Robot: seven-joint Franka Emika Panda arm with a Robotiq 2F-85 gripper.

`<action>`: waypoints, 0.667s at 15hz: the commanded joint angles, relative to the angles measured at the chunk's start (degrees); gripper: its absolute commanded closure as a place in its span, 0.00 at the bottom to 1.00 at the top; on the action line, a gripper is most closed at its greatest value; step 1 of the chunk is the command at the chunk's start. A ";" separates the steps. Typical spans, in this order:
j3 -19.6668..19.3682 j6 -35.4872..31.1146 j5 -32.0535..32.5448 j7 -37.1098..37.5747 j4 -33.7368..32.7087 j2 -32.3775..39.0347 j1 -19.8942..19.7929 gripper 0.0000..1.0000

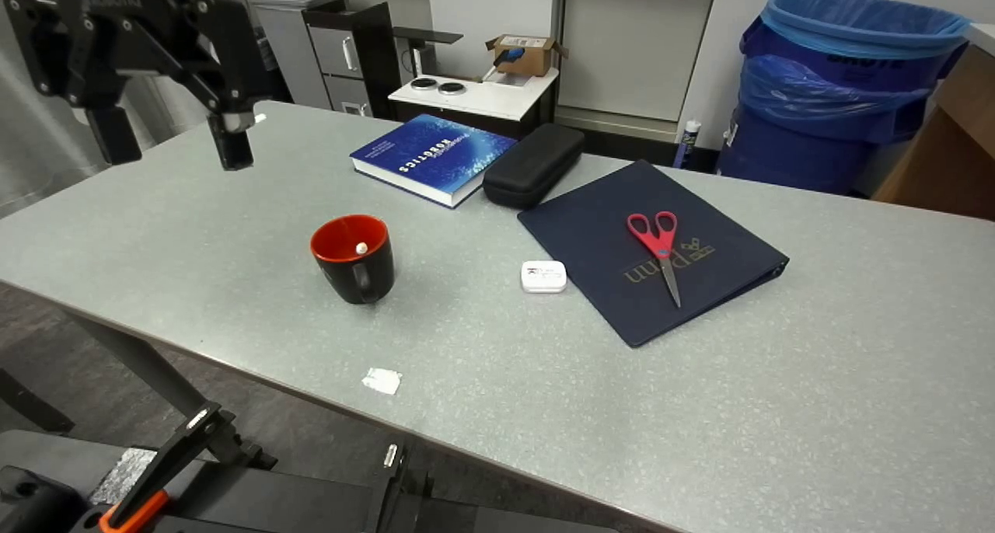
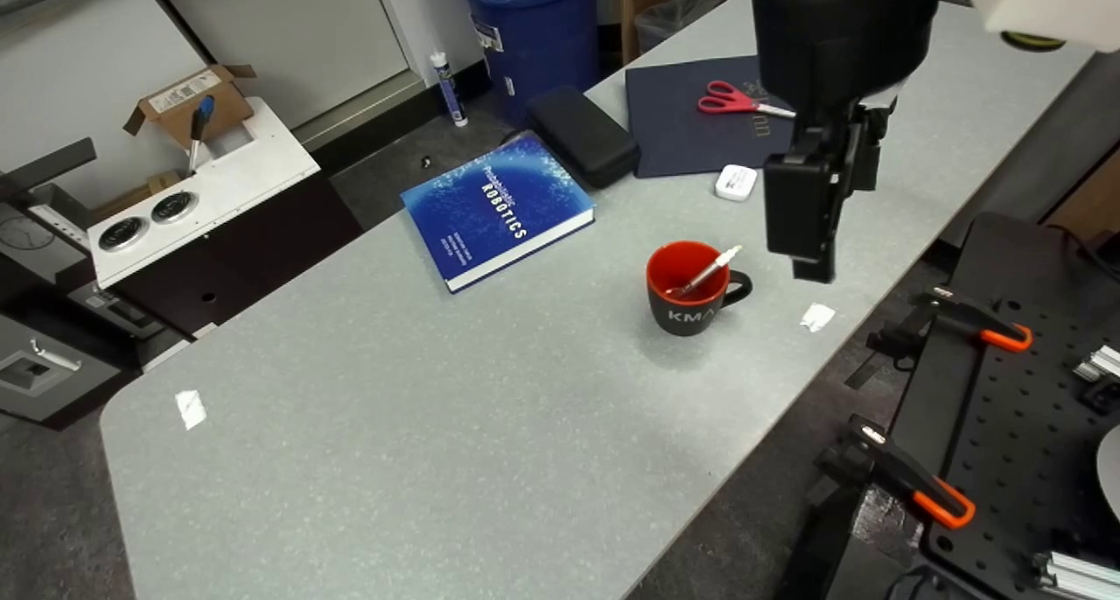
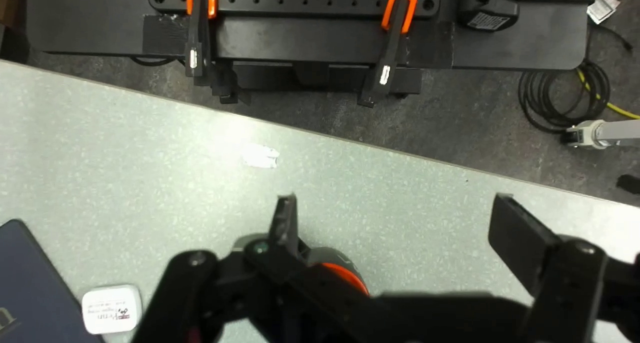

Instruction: Take the pen out of the mug and put it on the table

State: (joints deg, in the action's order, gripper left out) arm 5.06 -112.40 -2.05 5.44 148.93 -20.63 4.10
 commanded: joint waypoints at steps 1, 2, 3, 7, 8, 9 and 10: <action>0.15 0.14 0.02 0.04 -0.10 -0.09 0.07 0.00; 0.17 0.14 0.02 0.04 -0.11 -0.17 0.08 0.00; 0.63 -0.37 1.86 1.07 -0.81 2.05 -0.49 0.00; -0.96 -3.72 5.38 0.79 -2.31 9.65 -2.70 0.00; -1.49 -5.62 6.42 1.00 -2.74 11.92 -3.39 0.00; -1.72 -7.26 7.56 2.38 -3.08 13.44 -4.01 0.00; -2.32 -8.88 8.20 2.44 -3.65 15.28 -4.47 0.00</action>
State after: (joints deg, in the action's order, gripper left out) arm 3.89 -117.45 3.12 6.05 148.21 -11.89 1.30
